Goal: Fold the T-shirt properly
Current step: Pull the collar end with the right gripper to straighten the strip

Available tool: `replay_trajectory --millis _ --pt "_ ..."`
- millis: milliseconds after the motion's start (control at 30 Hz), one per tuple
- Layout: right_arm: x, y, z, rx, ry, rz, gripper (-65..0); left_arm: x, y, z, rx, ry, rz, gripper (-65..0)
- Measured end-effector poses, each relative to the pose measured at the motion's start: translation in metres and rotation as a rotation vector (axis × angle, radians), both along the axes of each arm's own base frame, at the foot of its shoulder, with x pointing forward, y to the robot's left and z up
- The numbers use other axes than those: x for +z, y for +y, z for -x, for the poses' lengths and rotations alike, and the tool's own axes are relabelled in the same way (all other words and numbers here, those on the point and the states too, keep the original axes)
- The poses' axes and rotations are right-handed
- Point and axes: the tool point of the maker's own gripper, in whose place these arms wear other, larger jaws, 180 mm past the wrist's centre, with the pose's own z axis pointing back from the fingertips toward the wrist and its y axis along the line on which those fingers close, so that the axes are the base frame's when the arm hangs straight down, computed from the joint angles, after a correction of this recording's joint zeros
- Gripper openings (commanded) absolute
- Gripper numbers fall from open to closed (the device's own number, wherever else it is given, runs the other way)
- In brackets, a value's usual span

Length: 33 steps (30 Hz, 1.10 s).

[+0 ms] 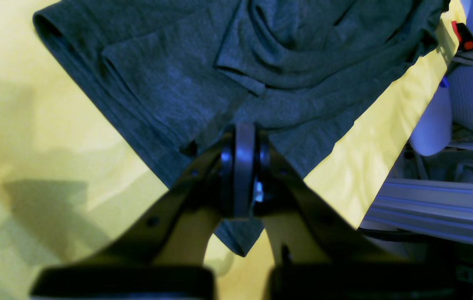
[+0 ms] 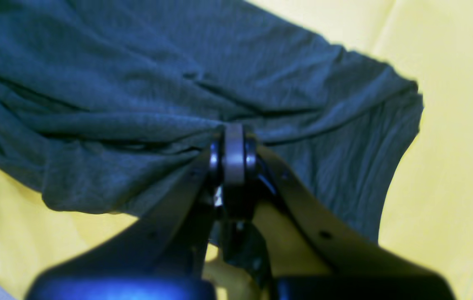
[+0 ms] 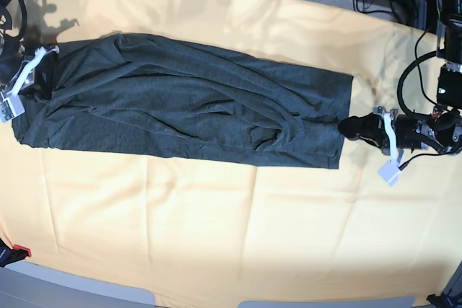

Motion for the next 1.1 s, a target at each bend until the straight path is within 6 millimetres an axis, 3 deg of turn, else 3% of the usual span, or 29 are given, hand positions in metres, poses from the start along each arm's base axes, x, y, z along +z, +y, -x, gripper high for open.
replay_trajectory --millis 300,500,767,1000,1100 --pt "-0.001 -0.011 -0.005 -0.031 -0.029 0.029 -65.0 0.000 0.000 0.000 0.000 0.000 0.001 -65.0" --pt "-0.021 -0.029 -0.004 -0.085 -0.003 0.028 -65.0 0.000 0.000 0.000 0.000 0.000 0.000 -65.0" --pt "-0.036 -0.022 -0.016 -0.070 0.024 0.005 -65.0 0.000 0.000 0.000 0.000 0.000 0.000 -65.0" --pt "-0.023 -0.023 -0.040 -0.056 -0.038 0.070 -65.0 0.000 0.000 0.000 0.000 0.000 0.001 -65.0" --pt "-0.024 -0.028 -0.040 -0.065 -0.029 0.101 -65.0 0.000 0.000 0.000 0.000 0.000 0.000 -65.0"
